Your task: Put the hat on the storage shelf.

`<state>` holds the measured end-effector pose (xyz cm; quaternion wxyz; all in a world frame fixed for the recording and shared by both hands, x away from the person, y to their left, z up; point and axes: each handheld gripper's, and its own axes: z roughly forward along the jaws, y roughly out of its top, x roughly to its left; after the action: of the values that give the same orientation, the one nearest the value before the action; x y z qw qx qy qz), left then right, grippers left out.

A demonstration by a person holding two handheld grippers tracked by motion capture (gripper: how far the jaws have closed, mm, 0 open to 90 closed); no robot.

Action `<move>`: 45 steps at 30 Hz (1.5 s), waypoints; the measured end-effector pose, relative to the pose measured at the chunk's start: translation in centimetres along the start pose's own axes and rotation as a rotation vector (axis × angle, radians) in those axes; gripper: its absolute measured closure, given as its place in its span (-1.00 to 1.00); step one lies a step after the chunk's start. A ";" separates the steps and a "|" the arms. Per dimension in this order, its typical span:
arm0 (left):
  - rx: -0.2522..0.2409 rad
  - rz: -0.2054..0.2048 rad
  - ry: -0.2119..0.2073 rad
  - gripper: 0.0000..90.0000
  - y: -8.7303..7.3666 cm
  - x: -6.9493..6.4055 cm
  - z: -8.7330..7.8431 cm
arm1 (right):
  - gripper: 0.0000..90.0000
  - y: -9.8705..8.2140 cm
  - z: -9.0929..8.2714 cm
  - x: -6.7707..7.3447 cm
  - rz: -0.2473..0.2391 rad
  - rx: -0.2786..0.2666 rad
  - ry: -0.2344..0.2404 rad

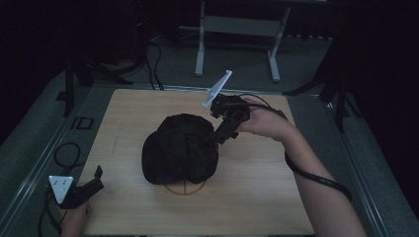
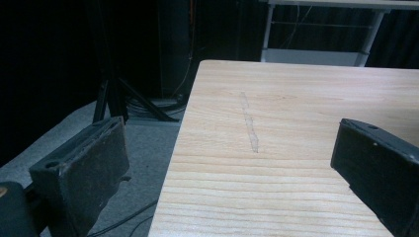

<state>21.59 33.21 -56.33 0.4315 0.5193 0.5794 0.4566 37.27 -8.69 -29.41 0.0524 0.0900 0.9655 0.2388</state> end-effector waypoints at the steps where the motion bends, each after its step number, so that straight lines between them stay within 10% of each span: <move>1: 0.000 0.000 0.000 -0.96 0.0 0.0 0.0 | -0.71 -0.3 0.0 -0.2 0.004 -0.001 -0.003; 26: 0.003 -0.001 0.001 -0.96 0.0 0.0 0.0 | -0.69 -12.0 2.5 -3.7 0.172 0.041 -0.170; 45: 0.003 -0.004 0.004 -0.96 0.0 0.0 0.1 | -0.70 -22.7 6.6 -4.5 0.409 -0.096 -0.262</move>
<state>21.65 33.21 -56.33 0.4305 0.5181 0.5818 0.4558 39.27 -26.40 -45.62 0.1317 0.3112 0.8997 0.2762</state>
